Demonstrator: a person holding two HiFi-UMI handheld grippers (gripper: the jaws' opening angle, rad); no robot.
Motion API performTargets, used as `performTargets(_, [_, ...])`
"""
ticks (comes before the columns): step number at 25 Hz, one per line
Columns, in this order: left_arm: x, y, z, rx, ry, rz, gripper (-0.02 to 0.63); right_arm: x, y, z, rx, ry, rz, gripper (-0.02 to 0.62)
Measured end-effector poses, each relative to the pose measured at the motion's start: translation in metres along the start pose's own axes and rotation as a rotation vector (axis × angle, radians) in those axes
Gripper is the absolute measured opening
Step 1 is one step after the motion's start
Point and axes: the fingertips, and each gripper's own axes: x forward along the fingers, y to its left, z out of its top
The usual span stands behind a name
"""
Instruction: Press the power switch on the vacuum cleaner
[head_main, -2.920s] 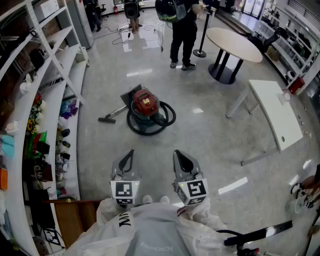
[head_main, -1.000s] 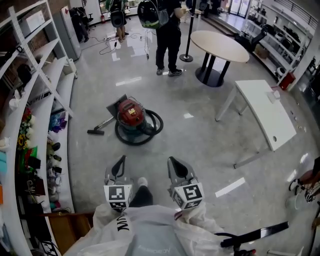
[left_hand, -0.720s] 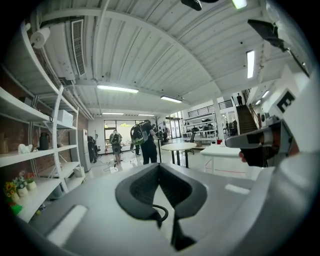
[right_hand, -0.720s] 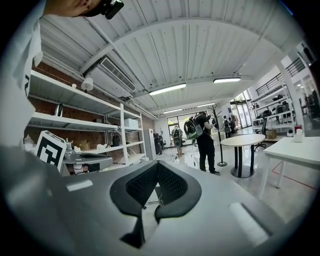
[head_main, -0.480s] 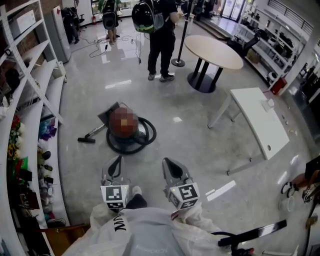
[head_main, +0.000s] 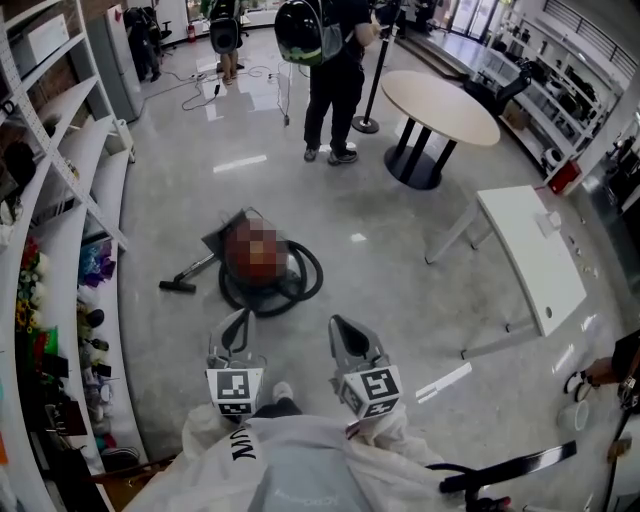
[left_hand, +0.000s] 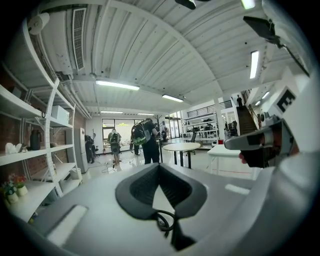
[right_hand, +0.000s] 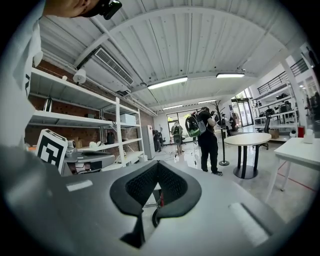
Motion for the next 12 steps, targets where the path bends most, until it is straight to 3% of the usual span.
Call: performTargets(12, [0.047,0.055,-0.006,-0.007,0.009,0.002,0.0,0.076,0.003,0.006,-0.001,0.014,0.013,0.0])
